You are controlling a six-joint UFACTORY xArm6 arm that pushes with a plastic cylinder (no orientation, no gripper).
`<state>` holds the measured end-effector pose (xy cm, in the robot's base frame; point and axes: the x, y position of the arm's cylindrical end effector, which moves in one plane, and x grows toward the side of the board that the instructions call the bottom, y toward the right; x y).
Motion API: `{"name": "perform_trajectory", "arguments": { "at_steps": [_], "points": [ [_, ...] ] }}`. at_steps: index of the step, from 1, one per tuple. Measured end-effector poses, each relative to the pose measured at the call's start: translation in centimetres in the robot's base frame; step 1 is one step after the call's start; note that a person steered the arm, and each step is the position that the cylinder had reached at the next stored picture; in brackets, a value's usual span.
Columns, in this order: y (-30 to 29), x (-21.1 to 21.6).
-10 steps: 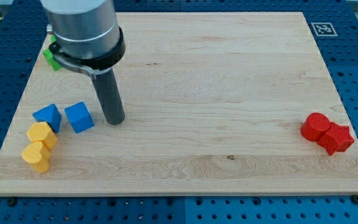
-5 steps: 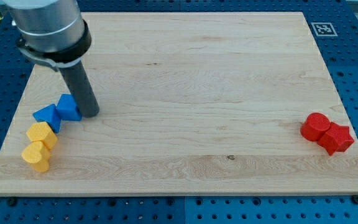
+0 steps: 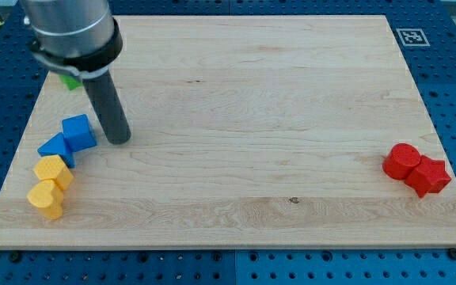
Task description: Push the blue cube towards the blue triangle
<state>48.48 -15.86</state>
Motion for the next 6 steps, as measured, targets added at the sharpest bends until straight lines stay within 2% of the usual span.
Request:
{"name": "perform_trajectory", "arguments": {
  "at_steps": [2,5,6],
  "points": [
    [-0.8,1.1],
    [-2.6,-2.3],
    [-2.6,-2.2]
  ]
}}
